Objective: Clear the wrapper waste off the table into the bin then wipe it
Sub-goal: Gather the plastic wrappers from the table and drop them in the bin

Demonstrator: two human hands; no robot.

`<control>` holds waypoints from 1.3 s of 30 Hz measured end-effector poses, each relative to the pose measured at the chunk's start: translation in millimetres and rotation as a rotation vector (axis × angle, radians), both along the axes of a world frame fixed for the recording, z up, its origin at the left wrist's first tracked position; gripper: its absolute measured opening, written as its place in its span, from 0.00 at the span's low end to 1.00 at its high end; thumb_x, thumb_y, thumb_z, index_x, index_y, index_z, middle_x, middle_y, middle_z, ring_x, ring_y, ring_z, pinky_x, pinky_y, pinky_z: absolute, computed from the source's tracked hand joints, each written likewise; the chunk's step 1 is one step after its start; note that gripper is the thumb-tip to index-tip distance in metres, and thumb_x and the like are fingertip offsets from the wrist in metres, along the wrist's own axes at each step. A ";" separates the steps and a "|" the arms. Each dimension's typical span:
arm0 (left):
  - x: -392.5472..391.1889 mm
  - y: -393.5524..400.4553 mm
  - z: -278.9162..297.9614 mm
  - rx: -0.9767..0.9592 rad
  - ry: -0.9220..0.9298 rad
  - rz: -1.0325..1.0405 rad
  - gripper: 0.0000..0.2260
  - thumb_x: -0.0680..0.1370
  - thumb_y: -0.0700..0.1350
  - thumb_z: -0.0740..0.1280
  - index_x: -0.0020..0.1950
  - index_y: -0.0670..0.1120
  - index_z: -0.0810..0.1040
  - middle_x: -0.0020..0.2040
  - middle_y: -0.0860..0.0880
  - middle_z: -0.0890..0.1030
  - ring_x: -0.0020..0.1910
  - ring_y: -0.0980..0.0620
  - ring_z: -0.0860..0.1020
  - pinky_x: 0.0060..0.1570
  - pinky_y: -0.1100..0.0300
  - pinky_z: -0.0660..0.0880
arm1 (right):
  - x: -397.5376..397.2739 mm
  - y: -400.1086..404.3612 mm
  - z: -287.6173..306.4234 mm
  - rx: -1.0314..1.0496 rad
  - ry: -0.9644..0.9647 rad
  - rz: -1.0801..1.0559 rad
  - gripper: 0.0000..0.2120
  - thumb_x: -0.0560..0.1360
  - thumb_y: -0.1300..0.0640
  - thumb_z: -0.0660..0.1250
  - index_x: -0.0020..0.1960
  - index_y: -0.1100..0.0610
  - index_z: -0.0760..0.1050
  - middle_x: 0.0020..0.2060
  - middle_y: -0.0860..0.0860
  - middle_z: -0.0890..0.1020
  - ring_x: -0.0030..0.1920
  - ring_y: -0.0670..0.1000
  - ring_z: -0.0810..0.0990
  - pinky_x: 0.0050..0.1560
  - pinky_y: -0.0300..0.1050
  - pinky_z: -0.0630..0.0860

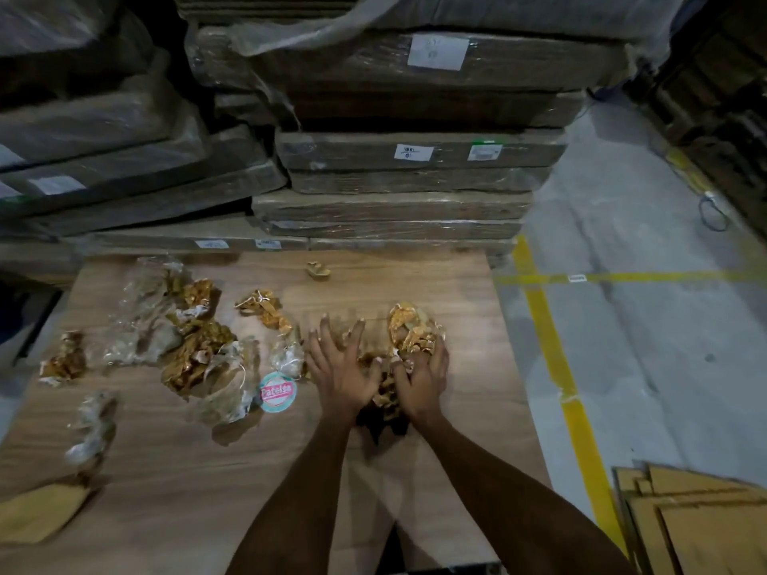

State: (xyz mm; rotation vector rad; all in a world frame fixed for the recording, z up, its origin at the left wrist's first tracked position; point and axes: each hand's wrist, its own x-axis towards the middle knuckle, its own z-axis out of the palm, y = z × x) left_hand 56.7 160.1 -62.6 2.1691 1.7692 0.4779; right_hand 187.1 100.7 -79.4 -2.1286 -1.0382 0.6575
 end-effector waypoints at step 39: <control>-22.2 -59.5 167.7 -0.457 -1.445 -0.179 0.25 0.77 0.39 0.61 0.73 0.34 0.68 0.63 0.52 0.76 0.58 0.71 0.77 0.55 0.74 0.71 | -82.0 -42.6 183.5 0.762 0.723 -0.208 0.15 0.75 0.58 0.62 0.60 0.59 0.78 0.54 0.48 0.84 0.58 0.47 0.82 0.59 0.42 0.77</control>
